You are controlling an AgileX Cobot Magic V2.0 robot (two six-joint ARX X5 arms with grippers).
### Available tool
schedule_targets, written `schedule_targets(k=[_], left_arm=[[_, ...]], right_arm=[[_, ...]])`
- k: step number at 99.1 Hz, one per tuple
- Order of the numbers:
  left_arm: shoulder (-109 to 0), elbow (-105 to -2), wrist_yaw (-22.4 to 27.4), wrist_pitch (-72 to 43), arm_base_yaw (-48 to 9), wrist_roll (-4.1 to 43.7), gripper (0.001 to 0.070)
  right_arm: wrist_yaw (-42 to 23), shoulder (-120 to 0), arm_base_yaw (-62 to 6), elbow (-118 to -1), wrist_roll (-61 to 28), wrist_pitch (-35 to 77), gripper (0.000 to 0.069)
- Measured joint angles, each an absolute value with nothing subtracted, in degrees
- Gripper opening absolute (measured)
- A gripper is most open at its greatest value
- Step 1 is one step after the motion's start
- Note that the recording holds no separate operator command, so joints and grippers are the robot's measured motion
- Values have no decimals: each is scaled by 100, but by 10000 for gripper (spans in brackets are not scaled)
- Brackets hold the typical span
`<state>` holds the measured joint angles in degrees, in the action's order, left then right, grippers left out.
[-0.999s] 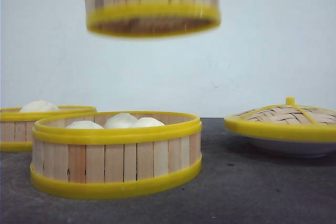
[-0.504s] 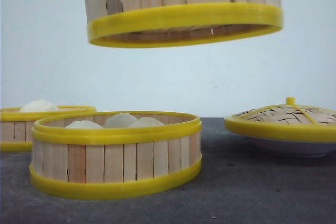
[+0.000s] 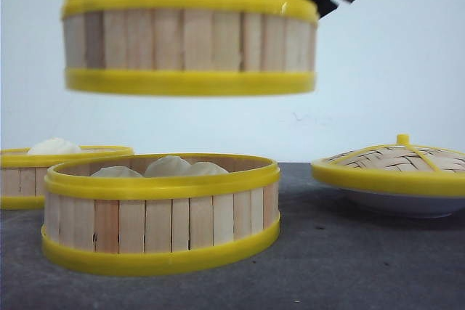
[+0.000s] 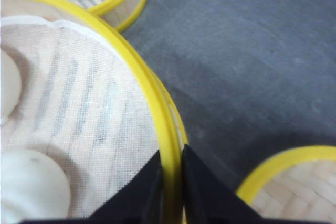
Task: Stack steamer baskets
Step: 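Lift the basket with the right gripper and carry it over the nearest basket, then lower the held basket onto the nearest basket and open the right gripper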
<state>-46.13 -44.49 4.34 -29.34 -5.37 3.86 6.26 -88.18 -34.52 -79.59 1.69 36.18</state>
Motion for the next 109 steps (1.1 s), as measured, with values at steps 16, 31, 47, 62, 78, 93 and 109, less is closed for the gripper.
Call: schedule_targets(k=[16, 31, 47, 62, 78, 93, 109], left_arm=[[-4613, -4449, 434, -2934, -537, 384, 298], [-4613, -4449, 434, -2934, -537, 384, 298], [-4613, -4449, 434, -2936, -537, 384, 298], [-4613, -4449, 434, -2934, -537, 384, 298], [-4613, -4449, 434, -2934, -537, 384, 298], [-4613, -4449, 434, -2934, -537, 384, 298], [-4613, -4449, 434, -2934, -537, 384, 298]], right_arm=[[687, -9223, -3485, -7955, 169, 3417, 29], [679, -9614, -3489, -7955, 169, 3275, 29], [707, -9929, -3489, -7955, 174, 3098, 29], [731, -10079, -3494, -7955, 196, 2860, 29], [727, -10215, -3492, -7955, 215, 2738, 28], [725, -10215, -3492, -7955, 217, 2727, 27], [727, -10215, -3492, -7955, 217, 2716, 28]])
